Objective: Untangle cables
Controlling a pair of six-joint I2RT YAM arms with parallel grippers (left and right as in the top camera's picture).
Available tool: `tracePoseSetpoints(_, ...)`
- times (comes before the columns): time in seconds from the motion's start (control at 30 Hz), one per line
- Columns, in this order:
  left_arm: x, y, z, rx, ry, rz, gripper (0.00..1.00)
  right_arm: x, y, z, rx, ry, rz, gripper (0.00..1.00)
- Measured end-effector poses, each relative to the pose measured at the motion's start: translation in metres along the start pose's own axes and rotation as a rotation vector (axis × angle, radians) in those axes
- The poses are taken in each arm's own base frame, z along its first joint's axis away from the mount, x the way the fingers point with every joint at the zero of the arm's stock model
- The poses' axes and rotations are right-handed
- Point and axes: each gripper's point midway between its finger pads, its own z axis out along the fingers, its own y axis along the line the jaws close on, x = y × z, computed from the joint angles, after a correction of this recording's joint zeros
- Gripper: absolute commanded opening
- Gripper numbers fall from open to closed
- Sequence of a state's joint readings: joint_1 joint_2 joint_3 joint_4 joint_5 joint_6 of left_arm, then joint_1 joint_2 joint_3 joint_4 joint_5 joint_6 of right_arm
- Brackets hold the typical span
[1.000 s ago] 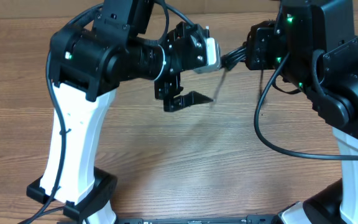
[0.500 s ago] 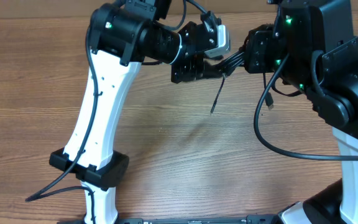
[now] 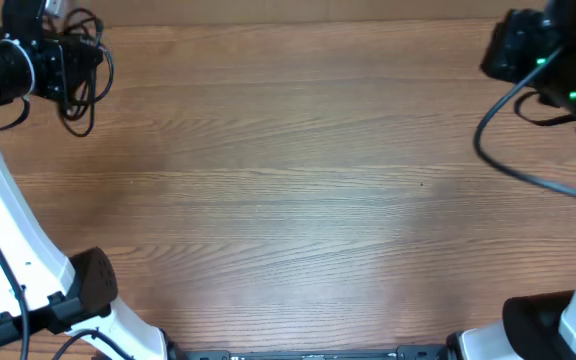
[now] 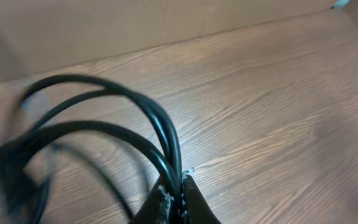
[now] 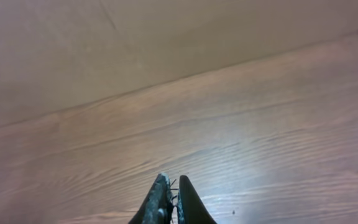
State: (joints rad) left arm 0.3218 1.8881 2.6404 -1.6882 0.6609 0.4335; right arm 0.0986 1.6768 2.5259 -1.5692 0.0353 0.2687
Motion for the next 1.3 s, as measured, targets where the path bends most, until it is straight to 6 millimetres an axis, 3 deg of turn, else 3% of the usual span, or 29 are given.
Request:
tracePoseSetpoints(0.07, -0.006, -0.034, 0.002, 0.055, -0.009, 0.055, 0.04, 0.003, 0.002, 0.0, -0.038, 0.023, 0.007, 0.04)
tracePoseSetpoints(0.2, -0.012, -0.125, 0.019, 0.242, 0.006, 0.222, 0.04, 0.019, 0.036, -0.003, -0.155, 0.076, -0.057, 0.04)
tracePoseSetpoints(0.27, -0.012, -0.159, 0.028, 0.308, 0.01, 0.296, 0.04, 0.025, 0.041, -0.004, -0.175, 0.097, -0.07, 0.04)
tracePoseSetpoints(0.33, -0.014, -0.178, 0.031, 0.344, 0.001, 0.336, 0.04, 0.03, 0.04, -0.004, -0.177, 0.118, -0.07, 0.22)
tracePoseSetpoints(0.47, -0.016, -0.18, 0.032, 0.343, -0.004, 0.331, 0.04, 0.043, 0.052, -0.009, -0.261, 0.178, -0.116, 0.69)
tracePoseSetpoints(0.53, -0.016, -0.18, 0.032, 0.341, 0.001, 0.32, 0.04, 0.051, 0.07, -0.016, -0.376, 0.205, -0.168, 0.84)
tracePoseSetpoints(0.63, -0.011, -0.179, 0.031, 0.342, 0.022, 0.307, 0.04, 0.06, 0.106, -0.034, -0.59, 0.214, -0.288, 0.84)
tracePoseSetpoints(0.73, -0.008, -0.179, 0.031, 0.344, 0.033, 0.3, 0.04, 0.068, 0.136, -0.048, -0.74, 0.183, -0.427, 0.75)
tracePoseSetpoints(0.83, -0.007, -0.18, 0.031, 0.35, 0.038, 0.296, 0.04, 0.079, 0.158, -0.047, -0.821, 0.191, -0.523, 0.68)
tracePoseSetpoints(0.9, -0.005, -0.181, 0.03, 0.355, 0.044, 0.292, 0.04, 0.092, 0.172, -0.033, -0.848, 0.225, -0.587, 0.69)
tracePoseSetpoints(1.07, -0.003, -0.182, 0.03, 0.364, 0.052, 0.285, 0.04, 0.116, 0.182, 0.055, -0.759, 0.345, -0.673, 0.68)
tracePoseSetpoints(1.13, -0.003, -0.182, 0.03, 0.363, 0.052, 0.285, 0.04, 0.119, 0.181, 0.077, -0.728, 0.36, -0.687, 0.68)
tracePoseSetpoints(1.3, -0.003, -0.182, 0.03, 0.363, 0.053, 0.28, 0.04, 0.121, 0.181, 0.091, -0.709, 0.366, -0.698, 0.68)
